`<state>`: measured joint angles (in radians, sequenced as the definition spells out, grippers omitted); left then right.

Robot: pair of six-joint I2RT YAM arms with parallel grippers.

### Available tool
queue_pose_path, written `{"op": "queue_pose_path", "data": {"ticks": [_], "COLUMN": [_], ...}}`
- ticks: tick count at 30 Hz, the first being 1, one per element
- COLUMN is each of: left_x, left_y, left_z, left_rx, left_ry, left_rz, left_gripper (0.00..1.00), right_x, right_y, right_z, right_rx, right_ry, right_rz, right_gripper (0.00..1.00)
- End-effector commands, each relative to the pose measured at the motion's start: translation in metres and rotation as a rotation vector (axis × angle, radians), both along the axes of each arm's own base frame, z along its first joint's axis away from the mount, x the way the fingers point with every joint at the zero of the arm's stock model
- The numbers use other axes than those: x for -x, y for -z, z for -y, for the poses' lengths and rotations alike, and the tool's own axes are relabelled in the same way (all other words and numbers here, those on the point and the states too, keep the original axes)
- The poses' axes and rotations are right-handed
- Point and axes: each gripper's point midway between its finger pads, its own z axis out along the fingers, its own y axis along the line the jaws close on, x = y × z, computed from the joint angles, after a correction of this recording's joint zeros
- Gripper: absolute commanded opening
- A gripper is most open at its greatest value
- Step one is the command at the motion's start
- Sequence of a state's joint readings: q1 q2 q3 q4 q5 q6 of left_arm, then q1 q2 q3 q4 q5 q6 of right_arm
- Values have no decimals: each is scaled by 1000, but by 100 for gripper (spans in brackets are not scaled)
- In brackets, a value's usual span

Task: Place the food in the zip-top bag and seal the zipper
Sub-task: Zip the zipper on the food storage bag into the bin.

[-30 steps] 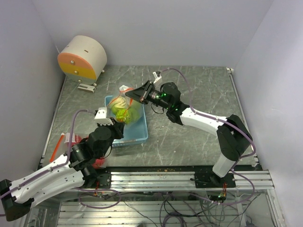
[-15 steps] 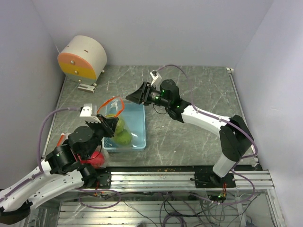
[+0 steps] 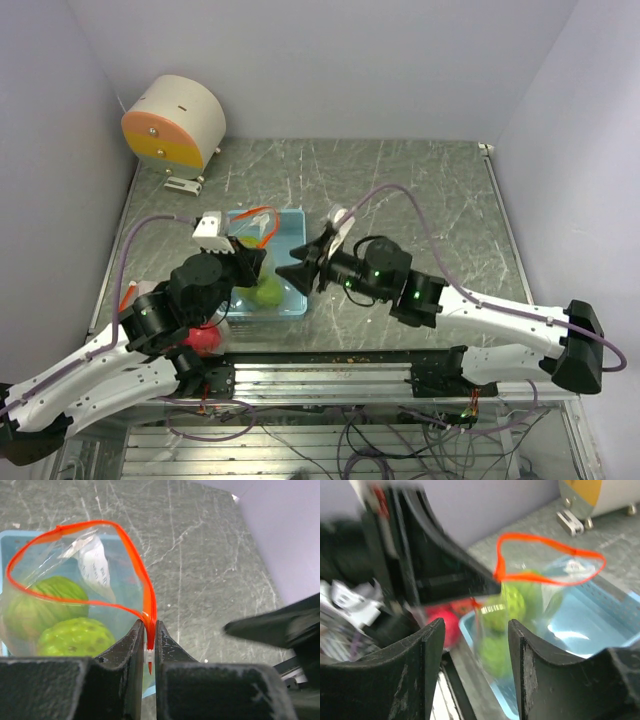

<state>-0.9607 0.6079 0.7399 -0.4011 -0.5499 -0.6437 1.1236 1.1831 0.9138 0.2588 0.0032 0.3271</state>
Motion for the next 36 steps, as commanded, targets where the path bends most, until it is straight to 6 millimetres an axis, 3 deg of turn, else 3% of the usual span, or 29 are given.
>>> {"op": "queue_pose_path", "data": {"ticks": [1, 8, 13, 19, 27, 31, 36], "left_x": [0, 3, 5, 5, 4, 6, 13], "left_y": [-38, -49, -49, -46, -42, -44, -35], "left_z": [12, 18, 16, 20, 20, 20, 6], "left_rx": [60, 81, 91, 85, 61, 55, -56], "left_ry": [47, 75, 77, 91, 91, 104, 115], "left_rz": [33, 25, 29, 25, 24, 24, -2], "left_gripper": [7, 7, 7, 7, 7, 7, 7], "right_x": [-6, -11, -14, -10, -2, -8, 0], "right_y": [55, 55, 44, 35, 46, 54, 51], "right_z": [12, 18, 14, -9, -26, -30, -27], "right_rx": [229, 227, 163, 129, 120, 131, 134], "right_ry": [111, 211, 245, 196, 151, 179, 135], "right_rz": [139, 232, 256, 286, 265, 264, 278], "right_gripper": [52, 52, 52, 51, 51, 42, 41]}}
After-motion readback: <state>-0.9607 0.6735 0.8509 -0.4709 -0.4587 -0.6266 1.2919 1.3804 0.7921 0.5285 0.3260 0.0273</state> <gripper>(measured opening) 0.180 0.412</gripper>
